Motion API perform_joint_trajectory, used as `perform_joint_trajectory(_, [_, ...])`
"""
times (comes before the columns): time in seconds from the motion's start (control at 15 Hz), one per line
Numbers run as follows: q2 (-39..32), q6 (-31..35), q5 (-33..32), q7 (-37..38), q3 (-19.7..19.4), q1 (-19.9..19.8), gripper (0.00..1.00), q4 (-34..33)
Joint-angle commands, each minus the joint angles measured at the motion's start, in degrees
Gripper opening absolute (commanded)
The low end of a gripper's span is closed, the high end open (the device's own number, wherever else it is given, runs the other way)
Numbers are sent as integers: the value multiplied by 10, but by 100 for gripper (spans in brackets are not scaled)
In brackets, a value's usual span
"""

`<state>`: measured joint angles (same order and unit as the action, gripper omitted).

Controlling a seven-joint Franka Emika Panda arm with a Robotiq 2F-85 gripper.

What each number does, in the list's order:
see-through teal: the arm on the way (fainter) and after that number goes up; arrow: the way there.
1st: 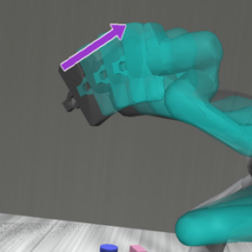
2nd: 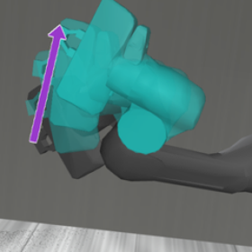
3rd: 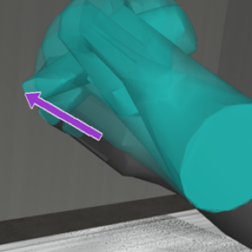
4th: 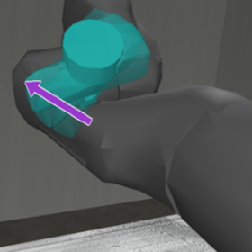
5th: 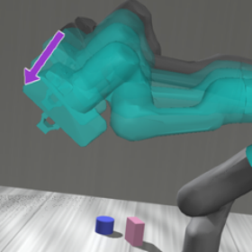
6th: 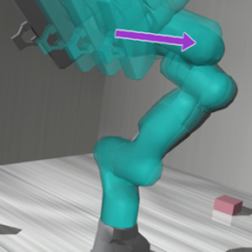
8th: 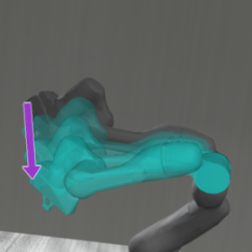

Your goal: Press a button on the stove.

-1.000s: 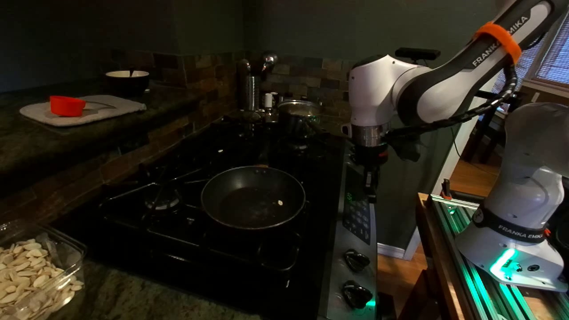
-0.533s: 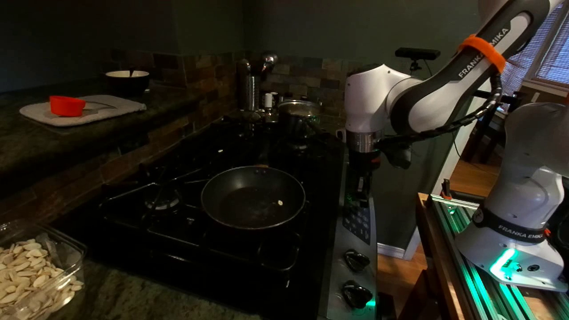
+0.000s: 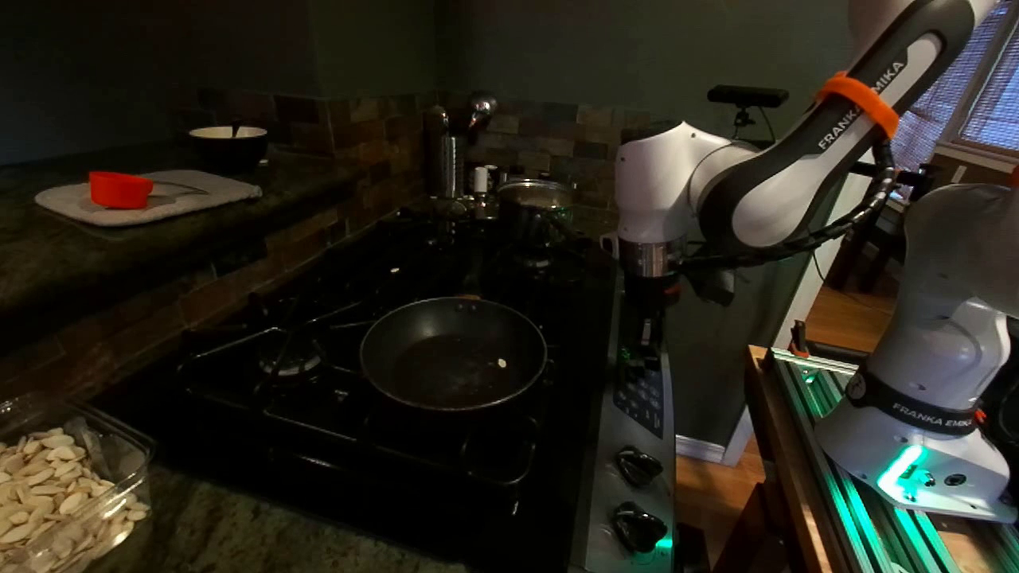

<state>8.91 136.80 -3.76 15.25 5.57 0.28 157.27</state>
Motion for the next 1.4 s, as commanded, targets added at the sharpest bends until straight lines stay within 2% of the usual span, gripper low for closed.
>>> perform_joint_trajectory(0.0, [-16,12,-18,13,-2,1,0,-6])
perform_joint_trajectory(0.33, [-23,31,-7,10,-4,4,0,-4])
perform_joint_trajectory(0.8, [-49,103,11,21,-2,8,0,-5])
perform_joint_trajectory(0.87, [-57,122,-12,46,3,3,0,-7])
perform_joint_trajectory(1.0, [-58,99,-29,64,8,3,0,-9])
perform_joint_trajectory(1.2, [-6,13,-63,107,16,-1,0,0])
perform_joint_trajectory(1.33, [27,-12,-79,140,18,-4,0,3])
